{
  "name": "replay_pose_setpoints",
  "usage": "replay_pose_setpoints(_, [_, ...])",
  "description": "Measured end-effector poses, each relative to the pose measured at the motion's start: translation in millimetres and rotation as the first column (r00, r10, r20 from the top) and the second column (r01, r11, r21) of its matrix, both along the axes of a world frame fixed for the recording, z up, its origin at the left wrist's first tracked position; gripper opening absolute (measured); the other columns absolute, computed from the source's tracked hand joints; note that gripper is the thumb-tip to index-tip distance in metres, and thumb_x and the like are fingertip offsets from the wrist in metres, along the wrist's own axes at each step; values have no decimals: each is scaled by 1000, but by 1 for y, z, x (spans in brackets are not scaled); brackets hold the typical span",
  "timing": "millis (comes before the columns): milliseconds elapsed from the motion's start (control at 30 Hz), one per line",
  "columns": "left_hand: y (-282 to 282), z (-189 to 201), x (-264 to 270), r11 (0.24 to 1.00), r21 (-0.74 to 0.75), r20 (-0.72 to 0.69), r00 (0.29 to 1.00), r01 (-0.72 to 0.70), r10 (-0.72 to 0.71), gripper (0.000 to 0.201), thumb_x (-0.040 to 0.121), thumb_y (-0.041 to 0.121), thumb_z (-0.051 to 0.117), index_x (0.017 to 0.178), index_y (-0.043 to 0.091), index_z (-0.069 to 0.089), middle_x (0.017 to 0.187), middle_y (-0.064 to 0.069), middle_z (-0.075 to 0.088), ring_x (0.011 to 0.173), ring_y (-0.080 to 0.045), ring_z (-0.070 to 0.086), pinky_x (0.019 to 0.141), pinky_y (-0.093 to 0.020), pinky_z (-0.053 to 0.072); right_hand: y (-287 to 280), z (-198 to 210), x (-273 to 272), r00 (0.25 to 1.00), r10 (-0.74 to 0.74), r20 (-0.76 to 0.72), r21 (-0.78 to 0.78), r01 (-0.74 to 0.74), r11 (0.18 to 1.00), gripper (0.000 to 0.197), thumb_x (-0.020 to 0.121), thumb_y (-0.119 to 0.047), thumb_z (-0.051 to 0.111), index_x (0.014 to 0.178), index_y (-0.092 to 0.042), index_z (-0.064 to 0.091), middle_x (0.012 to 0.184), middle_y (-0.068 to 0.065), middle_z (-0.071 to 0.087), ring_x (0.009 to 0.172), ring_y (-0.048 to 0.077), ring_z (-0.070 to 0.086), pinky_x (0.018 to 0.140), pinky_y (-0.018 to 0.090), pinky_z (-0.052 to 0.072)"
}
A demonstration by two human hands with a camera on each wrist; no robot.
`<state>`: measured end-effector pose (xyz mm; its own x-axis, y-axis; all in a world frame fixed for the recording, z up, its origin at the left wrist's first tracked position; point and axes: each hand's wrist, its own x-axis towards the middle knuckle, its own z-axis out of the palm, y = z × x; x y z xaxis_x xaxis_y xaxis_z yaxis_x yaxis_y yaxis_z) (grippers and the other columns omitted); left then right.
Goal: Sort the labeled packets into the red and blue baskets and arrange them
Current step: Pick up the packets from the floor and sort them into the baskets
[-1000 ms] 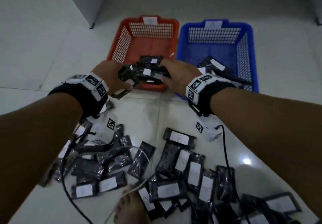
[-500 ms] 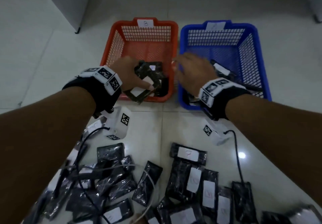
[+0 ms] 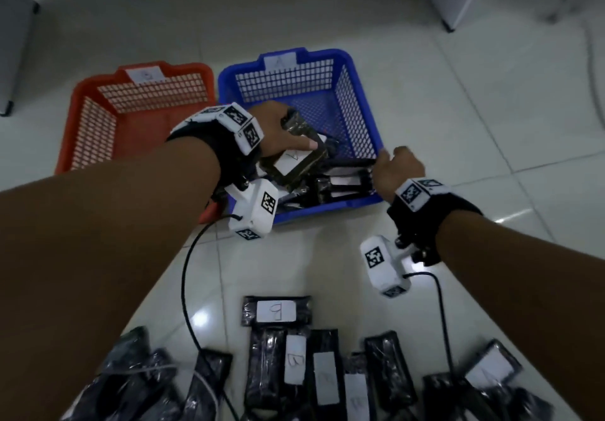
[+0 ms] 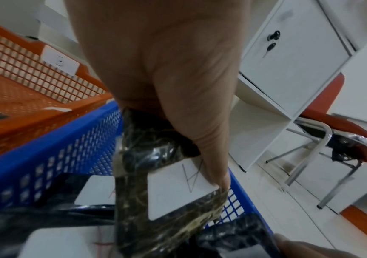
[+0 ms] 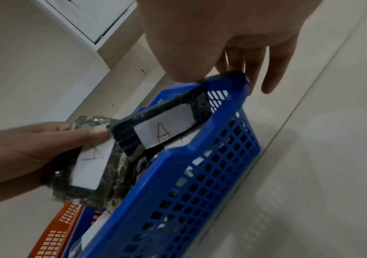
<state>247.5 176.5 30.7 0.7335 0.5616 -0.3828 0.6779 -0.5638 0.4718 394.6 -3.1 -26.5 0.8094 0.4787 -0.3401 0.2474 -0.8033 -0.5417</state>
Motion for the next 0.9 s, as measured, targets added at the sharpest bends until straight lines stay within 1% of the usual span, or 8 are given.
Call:
replay_pose_setpoints(100, [-5,-9,15,997,70,-46,999,16,-13,69,75,56,72,125,11,56,123,-9,62,109,-29,59,91,-38,50,0,-9,-6,998,-22,-52,65,25,998,44,104,-39,31,121,-4,52,126,24,57,113,41,54,86,35,41])
replay_pose_setpoints(233, [-28,-5,13,934,356,61,997,17,-42,86,72,48,78,142,18,39,134,-8,53,120,-31,51,98,-39,43,-6,-12,-9,994,-15,-106,119,27,993,44,105,-39,28,120,-6,52,124,21,58,110,38,56,75,31,32])
replay_pose_setpoints(367, [-68,-9,-7,856,516,134,986,21,-105,75,76,46,72,140,19,44,142,-11,45,131,-32,41,105,-50,36,-26,-5,-13,990,59,-127,163,-38,986,44,103,-42,36,126,-8,50,123,19,60,110,36,56,74,30,34])
replay_pose_setpoints(500, [-145,-13,-22,827,561,202,967,18,-157,56,82,46,59,129,17,55,132,-10,53,125,-33,47,103,-52,37,-78,10,-16,956,281,85,99,-289,952,54,99,-46,40,141,-11,41,136,17,51,123,36,49,97,42,42])
replay_pose_setpoints(600, [-209,-23,-35,840,536,161,966,86,-202,53,83,46,58,126,16,59,133,-12,54,126,-34,47,105,-54,34,-126,16,-17,771,595,229,-82,-594,801,61,94,-51,38,143,-15,41,145,12,46,130,32,44,105,48,37])
replay_pose_setpoints(700, [-273,-52,-43,870,402,141,920,285,-367,56,79,47,59,126,17,60,134,-13,55,124,-33,49,104,-55,35,-188,14,-8,580,784,219,-160,-772,616,60,90,-49,38,140,-16,49,144,12,48,132,30,46,109,53,33])
replay_pose_setpoints(800, [-305,-71,-43,868,266,79,888,420,-454,58,76,48,66,124,15,62,127,-14,58,114,-34,56,90,-50,48,-233,9,-8,534,834,139,-252,-795,552,50,96,-39,46,142,-19,46,147,6,44,136,26,40,113,47,26])
replay_pose_setpoints(900, [-319,-81,-42,840,218,-79,866,498,-493,67,78,61,62,129,18,56,125,-8,54,111,-29,52,82,-42,49,-266,8,-9,585,810,35,-299,-767,567,48,93,-24,53,140,-21,47,146,3,45,135,24,40,112,41,29])
